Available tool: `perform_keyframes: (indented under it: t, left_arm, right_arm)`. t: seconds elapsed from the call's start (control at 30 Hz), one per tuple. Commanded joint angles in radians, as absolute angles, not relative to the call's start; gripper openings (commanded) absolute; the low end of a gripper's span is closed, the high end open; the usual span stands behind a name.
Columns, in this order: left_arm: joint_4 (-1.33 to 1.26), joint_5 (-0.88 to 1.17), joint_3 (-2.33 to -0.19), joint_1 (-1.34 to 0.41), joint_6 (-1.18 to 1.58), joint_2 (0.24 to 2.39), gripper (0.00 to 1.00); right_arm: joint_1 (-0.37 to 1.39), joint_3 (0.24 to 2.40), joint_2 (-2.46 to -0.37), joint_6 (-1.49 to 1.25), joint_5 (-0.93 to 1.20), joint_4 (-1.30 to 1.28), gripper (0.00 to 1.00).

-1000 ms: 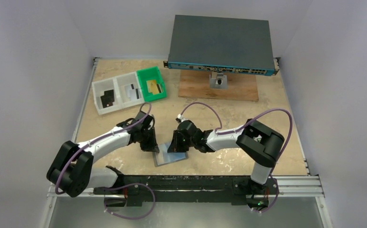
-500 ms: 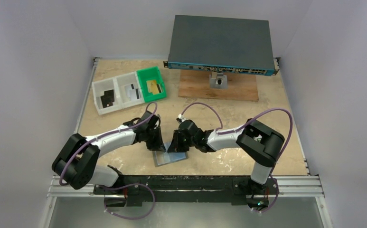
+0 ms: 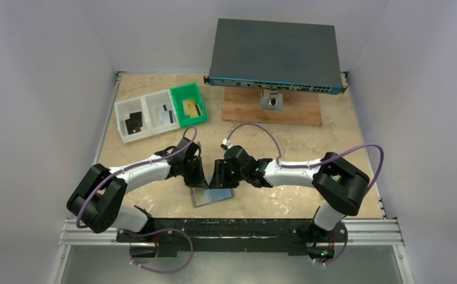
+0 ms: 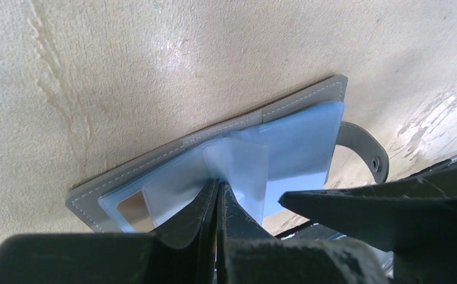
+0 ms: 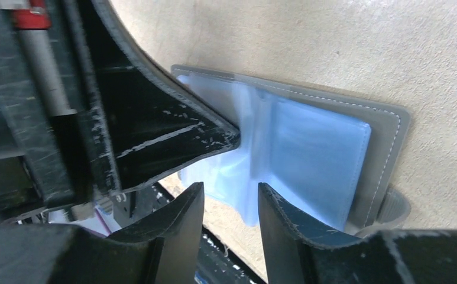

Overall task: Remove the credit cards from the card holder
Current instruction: Remove the credit card from the card holder.

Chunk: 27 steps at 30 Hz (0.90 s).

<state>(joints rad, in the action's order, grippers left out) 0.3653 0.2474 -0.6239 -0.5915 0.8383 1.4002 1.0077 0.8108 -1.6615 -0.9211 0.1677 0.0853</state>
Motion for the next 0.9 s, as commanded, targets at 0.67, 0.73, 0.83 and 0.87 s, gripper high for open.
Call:
perform_keyframes:
  t: [0.67,0.73,0.83,0.87]
  left_arm:
    - [0.485,0.207,-0.747,-0.672,0.818,1.38,0.0]
    - [0.483,0.208,-0.758,-0.682,0.822,1.387,0.0]
    - [0.484,0.209,-0.776,-0.694,0.827,1.402,0.0]
    - [0.483,0.209,-0.782,-0.697,0.829,1.405,0.0]
  right_arm:
    - [1.009,0.851,-1.419,-0.89,-0.027,-0.16,0.7]
    - [1.009,0.849,-1.408,-0.891,-0.041,-0.177,0.72]
    - [1.008,0.836,-1.384,-0.894,-0.054,-0.187,0.73]
    - [1.009,0.831,-1.377,-0.896,-0.056,-0.188,0.74]
